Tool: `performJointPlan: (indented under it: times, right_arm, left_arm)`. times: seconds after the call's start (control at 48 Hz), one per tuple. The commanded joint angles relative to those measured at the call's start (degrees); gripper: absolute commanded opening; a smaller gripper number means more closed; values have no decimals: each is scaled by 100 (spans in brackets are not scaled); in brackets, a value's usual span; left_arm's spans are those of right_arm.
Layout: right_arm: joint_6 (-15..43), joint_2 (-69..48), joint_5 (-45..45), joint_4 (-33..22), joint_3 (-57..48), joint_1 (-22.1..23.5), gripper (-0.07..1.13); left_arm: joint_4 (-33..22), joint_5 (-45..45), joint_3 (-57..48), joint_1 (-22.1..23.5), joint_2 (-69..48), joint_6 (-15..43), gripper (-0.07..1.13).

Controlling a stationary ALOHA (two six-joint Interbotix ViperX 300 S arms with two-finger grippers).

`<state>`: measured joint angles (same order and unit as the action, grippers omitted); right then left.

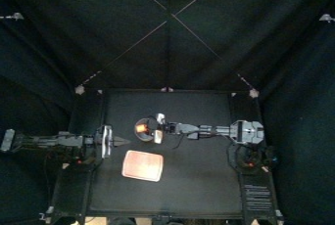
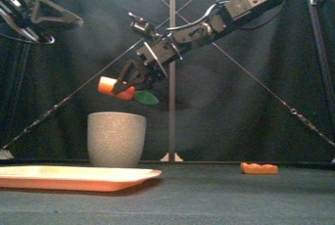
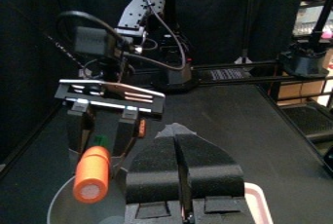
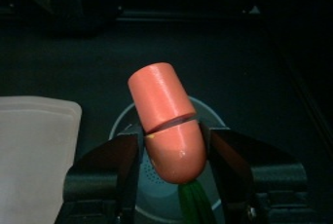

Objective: Pick the carrot then place it in the grey bowl
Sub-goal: Drop carrot in the grey bowl and return to neutral

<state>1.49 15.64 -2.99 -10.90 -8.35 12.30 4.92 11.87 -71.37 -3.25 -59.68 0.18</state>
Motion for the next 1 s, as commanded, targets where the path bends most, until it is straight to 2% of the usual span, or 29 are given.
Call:
performJointPlan:
  times: [0.021,0.208,0.458,0.667,0.875,1.0]
  right_arm:
    - [18,-237,70,35,-44,105,83]
    - [18,-290,211,123,-114,202,96]
    - [0,-826,290,79,-396,237,97]
    - [9,-2232,492,105,-1661,62,97]
    - [0,-3990,1494,167,-3349,-396,97]
    - [9,-4931,1688,176,-4096,-554,96]
  left_arm:
    - [0,-18,88,-9,-9,9,-4]
    - [0,-26,79,-9,-9,9,-4]
    - [0,-26,70,-9,-9,9,-4]
    - [9,-26,70,-9,-9,18,-4]
    - [35,-26,70,-18,-18,26,-4]
    - [97,-26,70,-44,-18,26,-4]
